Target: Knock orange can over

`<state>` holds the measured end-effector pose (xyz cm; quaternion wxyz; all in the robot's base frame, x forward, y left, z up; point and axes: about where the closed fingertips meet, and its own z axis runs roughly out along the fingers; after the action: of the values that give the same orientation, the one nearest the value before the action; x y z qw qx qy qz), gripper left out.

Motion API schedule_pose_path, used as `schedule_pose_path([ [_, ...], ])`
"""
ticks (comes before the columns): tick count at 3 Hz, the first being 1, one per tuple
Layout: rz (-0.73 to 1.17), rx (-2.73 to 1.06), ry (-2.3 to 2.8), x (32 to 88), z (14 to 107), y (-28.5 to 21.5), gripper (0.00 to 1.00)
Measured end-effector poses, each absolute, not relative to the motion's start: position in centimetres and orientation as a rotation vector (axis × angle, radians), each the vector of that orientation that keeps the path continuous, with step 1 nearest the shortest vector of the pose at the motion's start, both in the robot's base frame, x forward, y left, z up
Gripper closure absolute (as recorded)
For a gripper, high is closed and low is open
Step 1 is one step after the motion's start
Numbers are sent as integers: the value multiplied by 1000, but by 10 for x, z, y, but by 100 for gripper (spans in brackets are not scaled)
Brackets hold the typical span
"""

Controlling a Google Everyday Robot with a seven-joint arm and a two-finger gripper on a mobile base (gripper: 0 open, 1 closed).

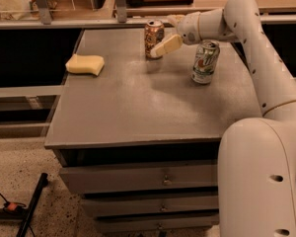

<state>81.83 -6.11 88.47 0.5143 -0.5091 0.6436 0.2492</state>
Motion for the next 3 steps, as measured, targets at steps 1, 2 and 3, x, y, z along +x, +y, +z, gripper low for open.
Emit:
schedule_pose_path([
  [1,600,-1230,1550,818,884,-57,0],
  [2,612,-1228,1554,818,881,-52,18],
  [3,629,-1216,1554,819,879,-48,41],
])
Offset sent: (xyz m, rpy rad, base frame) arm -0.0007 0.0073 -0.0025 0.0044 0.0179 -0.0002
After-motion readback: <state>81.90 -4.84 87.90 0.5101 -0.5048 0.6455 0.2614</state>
